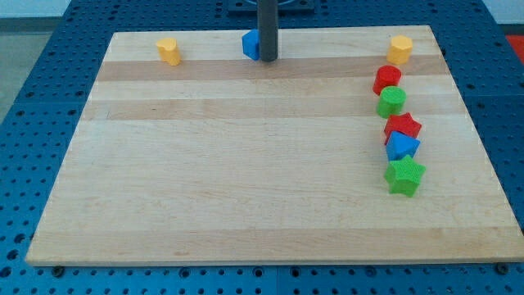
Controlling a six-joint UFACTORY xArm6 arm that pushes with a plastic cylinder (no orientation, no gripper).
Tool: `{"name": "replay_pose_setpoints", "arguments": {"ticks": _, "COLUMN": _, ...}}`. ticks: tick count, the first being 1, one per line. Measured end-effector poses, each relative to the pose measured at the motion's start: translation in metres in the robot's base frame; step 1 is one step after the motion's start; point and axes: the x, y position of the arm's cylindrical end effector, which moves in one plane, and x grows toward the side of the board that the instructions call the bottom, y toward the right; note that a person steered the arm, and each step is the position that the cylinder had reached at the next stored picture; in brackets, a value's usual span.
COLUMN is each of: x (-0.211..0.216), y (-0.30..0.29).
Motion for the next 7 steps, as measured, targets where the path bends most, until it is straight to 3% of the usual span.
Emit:
{"name": "replay_pose_setpoints", "arguments": {"ticks": 1, "x": -0.021, "y": 0.069}}
{"name": "replay_pose_setpoints", "arguments": {"ticks": 2, "x": -0.07, "y": 0.103}}
{"name": "replay_pose_setpoints", "arguments": {"ticks": 3, "x": -0.07, "y": 0.18}}
{"name": "replay_pose_setpoints", "arguments": {"ticks": 4, "x": -0.036, "y": 0.224}}
{"name": "replay_pose_setpoints", "arguments": {"ticks": 6, "x": 0.022, "y": 0.17}}
{"name": "replay_pose_setpoints", "arguments": {"ticks": 7, "x": 0.027, "y": 0.195}}
